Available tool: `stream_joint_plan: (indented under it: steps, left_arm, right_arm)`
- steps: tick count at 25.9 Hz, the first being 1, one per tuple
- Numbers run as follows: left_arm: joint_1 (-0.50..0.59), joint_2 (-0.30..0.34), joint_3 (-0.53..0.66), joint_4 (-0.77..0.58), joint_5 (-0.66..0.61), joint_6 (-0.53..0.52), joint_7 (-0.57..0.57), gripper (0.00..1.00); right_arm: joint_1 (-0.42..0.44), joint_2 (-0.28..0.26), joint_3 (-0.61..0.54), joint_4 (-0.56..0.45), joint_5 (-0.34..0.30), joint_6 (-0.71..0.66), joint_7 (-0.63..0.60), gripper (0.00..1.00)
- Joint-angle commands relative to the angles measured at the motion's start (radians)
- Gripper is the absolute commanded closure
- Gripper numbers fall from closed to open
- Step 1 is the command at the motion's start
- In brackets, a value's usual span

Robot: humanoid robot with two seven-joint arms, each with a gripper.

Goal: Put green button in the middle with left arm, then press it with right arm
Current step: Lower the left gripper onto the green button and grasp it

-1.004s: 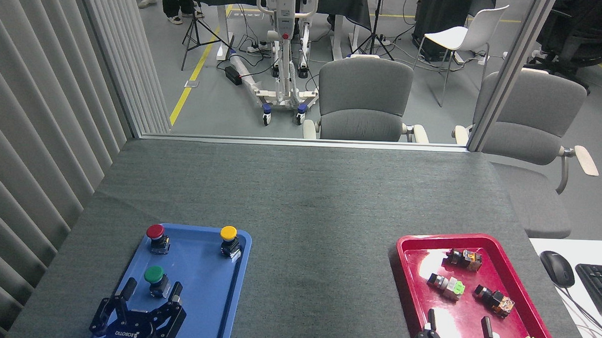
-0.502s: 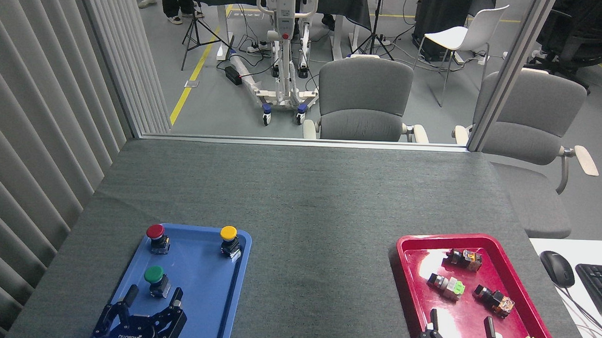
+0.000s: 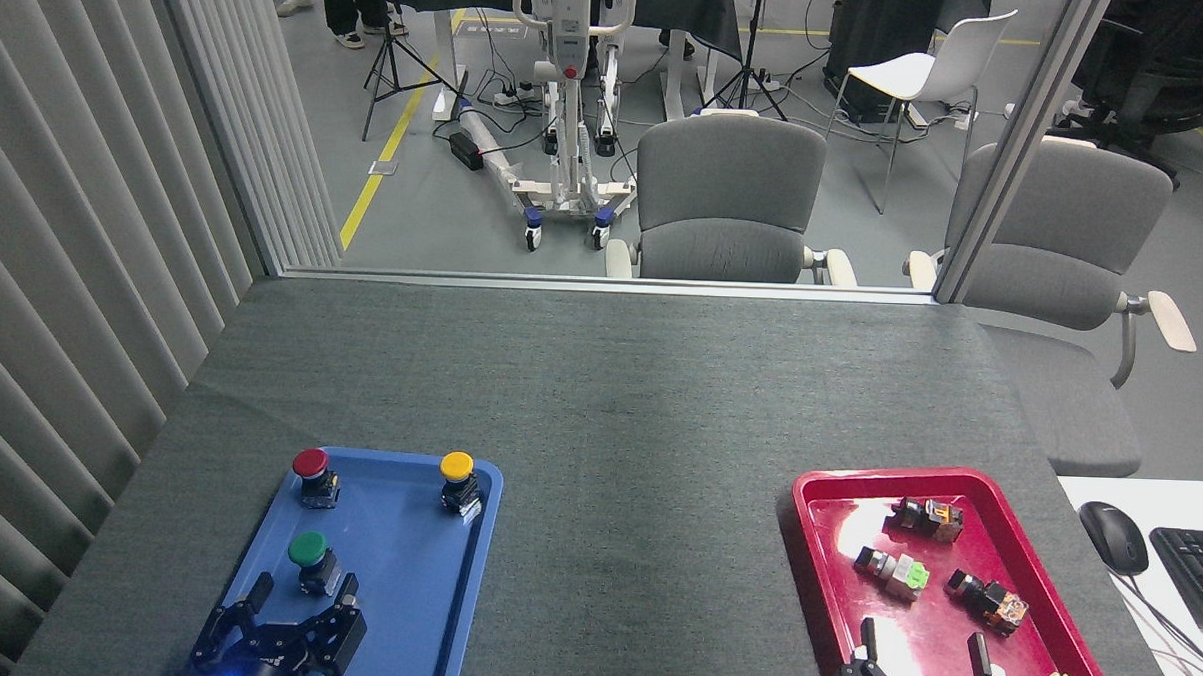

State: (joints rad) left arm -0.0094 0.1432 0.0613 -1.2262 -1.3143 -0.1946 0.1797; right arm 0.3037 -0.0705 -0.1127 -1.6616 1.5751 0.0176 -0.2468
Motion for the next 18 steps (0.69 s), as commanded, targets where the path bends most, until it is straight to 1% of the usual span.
stream_joint_plan:
  steps: [1, 5, 13, 14, 16, 18]
  left_arm:
    - [-0.030, 0.016, 0.000, 0.045, 0.000, 0.003, 0.004, 0.00]
    - [-0.052, 0.022, 0.002, 0.071, 0.001, 0.004, 0.007, 0.00]
    - [-0.121, 0.030, 0.000, 0.169, -0.002, 0.004, 0.009, 0.01]
    - [-0.126, 0.029, 0.000, 0.174, -0.002, 0.004, 0.009, 0.04]
    - [-0.138, 0.029, 0.000, 0.189, -0.002, 0.004, 0.009, 0.17]
    - [-0.144, 0.029, 0.000, 0.201, -0.002, 0.004, 0.012, 0.26]
  right_arm:
    - [0.000, -0.006, -0.001, 0.000, -0.015, -0.002, 0.000, 0.01]
    - [0.000, -0.006, -0.001, 0.000, -0.018, -0.004, 0.000, 0.01]
    - [0.002, -0.006, 0.002, 0.000, -0.018, -0.004, 0.000, 0.01]
    - [0.002, -0.006, 0.002, 0.000, -0.018, -0.004, 0.000, 0.01]
    - [0.002, -0.006, 0.002, 0.002, -0.018, -0.004, 0.000, 0.01]
    - [0.002, -0.006, 0.002, 0.003, -0.018, -0.005, 0.000, 0.01]
